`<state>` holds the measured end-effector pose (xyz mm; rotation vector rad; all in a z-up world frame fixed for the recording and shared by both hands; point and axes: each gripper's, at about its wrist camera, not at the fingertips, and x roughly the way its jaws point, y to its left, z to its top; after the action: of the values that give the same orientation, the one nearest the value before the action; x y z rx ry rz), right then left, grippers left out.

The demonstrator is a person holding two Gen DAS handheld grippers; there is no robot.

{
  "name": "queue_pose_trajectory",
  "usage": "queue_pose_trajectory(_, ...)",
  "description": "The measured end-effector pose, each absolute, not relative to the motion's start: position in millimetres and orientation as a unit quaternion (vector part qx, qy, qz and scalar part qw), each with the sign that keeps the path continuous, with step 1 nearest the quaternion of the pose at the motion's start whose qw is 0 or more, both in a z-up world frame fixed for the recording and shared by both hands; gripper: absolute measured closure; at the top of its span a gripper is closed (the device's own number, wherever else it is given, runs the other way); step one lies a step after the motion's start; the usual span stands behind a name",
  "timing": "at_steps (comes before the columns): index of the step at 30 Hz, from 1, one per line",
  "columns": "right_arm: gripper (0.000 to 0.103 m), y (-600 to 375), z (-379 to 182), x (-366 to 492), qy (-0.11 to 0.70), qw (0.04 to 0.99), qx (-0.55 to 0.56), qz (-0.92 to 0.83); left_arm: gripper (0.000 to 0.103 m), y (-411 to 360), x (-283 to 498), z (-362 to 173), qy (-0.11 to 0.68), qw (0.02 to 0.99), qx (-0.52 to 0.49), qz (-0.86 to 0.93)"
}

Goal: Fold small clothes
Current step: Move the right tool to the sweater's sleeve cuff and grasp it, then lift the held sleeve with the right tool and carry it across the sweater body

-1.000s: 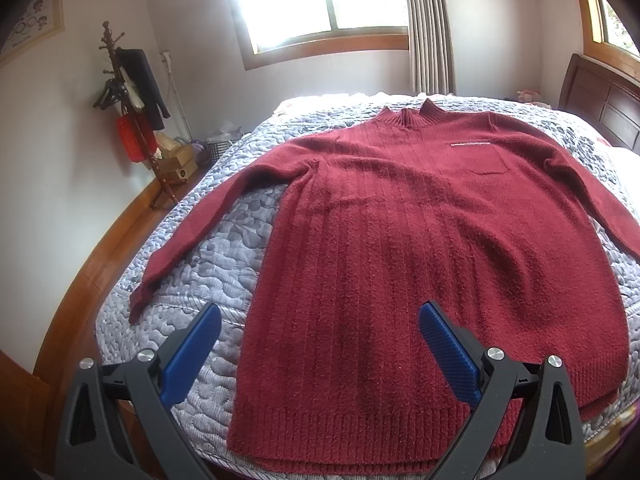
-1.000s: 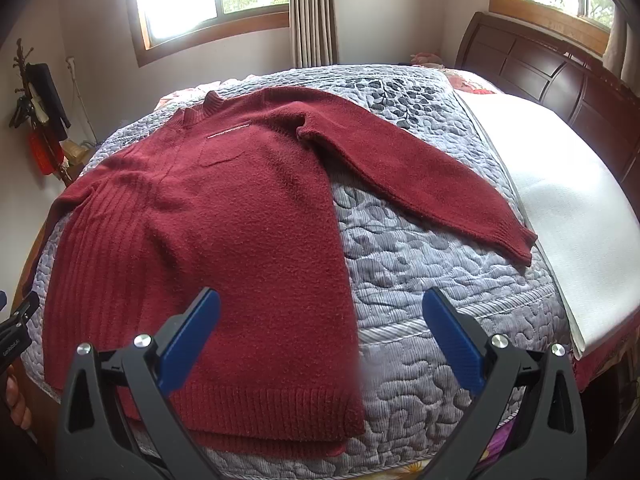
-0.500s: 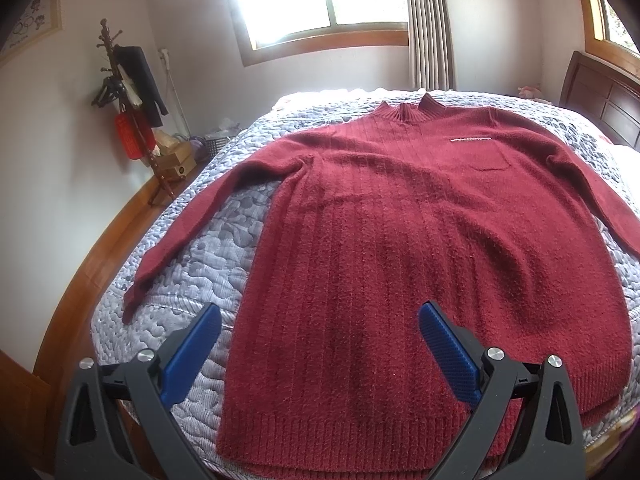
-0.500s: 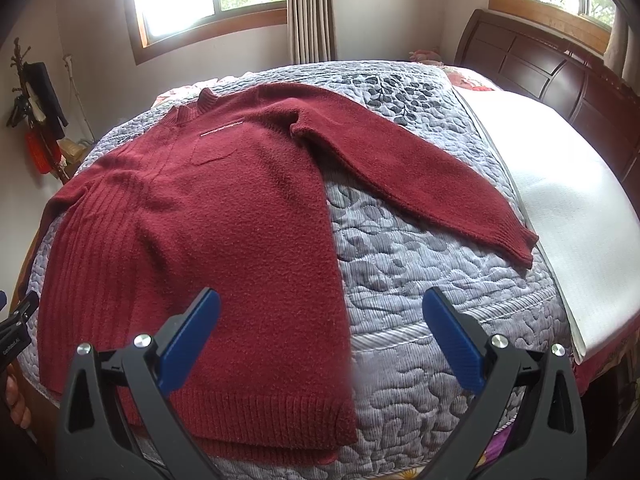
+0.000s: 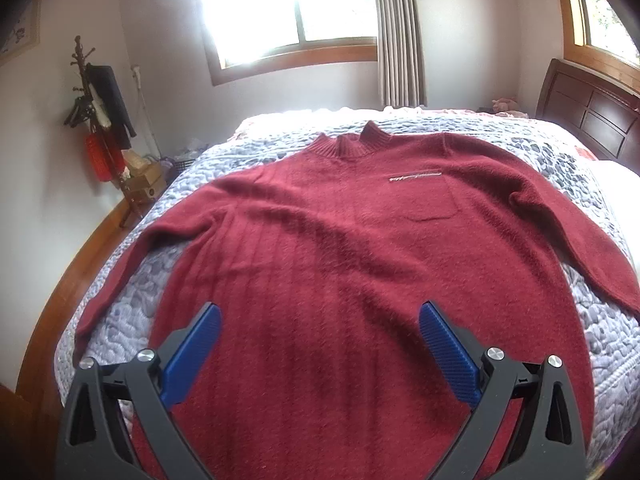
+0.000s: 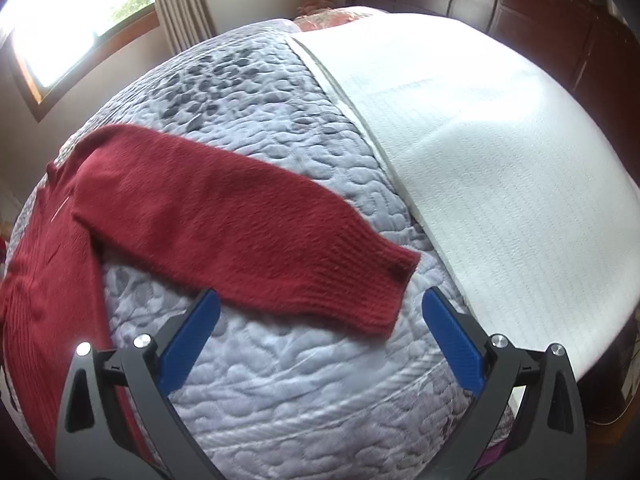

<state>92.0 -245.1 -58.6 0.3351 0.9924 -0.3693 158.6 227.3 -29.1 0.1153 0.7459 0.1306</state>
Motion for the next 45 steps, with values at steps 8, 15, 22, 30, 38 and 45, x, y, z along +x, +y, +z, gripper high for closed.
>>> queue_pose_trajectory(8,0.004,-299.0,-94.3,100.4,0.498,0.821,0.224,-0.164,0.004,192.6,199.7,-34.5,0.37,0.926,0.051,0.054)
queue_pose_trajectory(15,0.035,-306.1,-117.7,108.7,0.511,0.806,0.282,-0.099,0.004,187.6,214.3,-47.3,0.38,0.921,0.054,0.059)
queue_pose_trajectory(22,0.084,-300.3,-99.3,110.1,0.485,0.827,0.279,-0.057,0.004,193.1,218.4,-59.0,0.39,0.916,0.06,0.066)
queue_pose_trajectory(30,0.09,-303.3,-28.2,119.6,0.406,0.878,0.225,-0.113,0.004,214.3,221.7,-58.2,0.389,0.916,0.056,0.083)
queue_pose_trajectory(38,0.09,-321.7,4.5,169.4,0.387,0.886,0.169,-0.19,0.004,243.7,233.1,-63.0,0.398,0.911,0.037,0.104)
queue_pose_trajectory(45,0.09,-319.8,-8.4,215.7,0.388,0.876,0.207,-0.195,0.004,257.5,242.6,-74.4,0.407,0.906,0.042,0.108)
